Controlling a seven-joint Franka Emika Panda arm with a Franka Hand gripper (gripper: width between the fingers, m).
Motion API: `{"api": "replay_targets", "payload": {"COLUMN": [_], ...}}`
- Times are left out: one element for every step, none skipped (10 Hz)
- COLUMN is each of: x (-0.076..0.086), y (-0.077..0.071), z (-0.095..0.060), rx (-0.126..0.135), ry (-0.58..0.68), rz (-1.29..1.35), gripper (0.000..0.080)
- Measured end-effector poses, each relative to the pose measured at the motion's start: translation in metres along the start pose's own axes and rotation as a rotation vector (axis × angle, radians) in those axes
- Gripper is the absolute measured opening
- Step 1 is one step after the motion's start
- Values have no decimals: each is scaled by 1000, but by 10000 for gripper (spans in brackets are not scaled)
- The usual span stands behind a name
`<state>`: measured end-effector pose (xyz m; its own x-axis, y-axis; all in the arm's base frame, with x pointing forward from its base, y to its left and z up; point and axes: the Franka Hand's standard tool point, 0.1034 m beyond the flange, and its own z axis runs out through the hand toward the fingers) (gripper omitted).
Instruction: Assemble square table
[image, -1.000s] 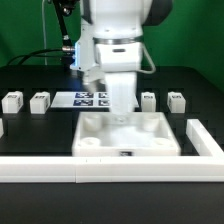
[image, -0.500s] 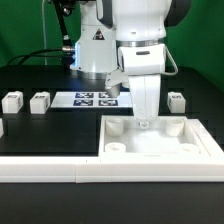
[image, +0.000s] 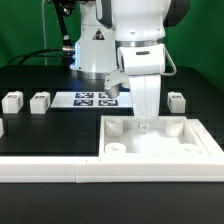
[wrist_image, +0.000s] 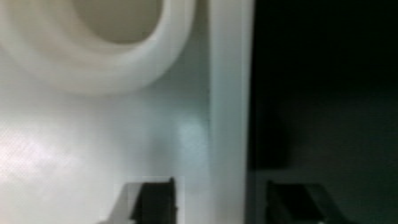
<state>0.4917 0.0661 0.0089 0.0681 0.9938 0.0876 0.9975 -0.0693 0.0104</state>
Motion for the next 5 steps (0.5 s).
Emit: {"api": "replay_targets", "payload": {"x": [0, 0, 0, 0, 0], "y": [0, 0, 0, 0, 0], "z": [0, 0, 0, 0, 0], "rx": [0, 0, 0, 0, 0], "ry": [0, 0, 0, 0, 0], "rz": [0, 0, 0, 0, 0], "gripper": [431, 431, 591, 633, 633]}}
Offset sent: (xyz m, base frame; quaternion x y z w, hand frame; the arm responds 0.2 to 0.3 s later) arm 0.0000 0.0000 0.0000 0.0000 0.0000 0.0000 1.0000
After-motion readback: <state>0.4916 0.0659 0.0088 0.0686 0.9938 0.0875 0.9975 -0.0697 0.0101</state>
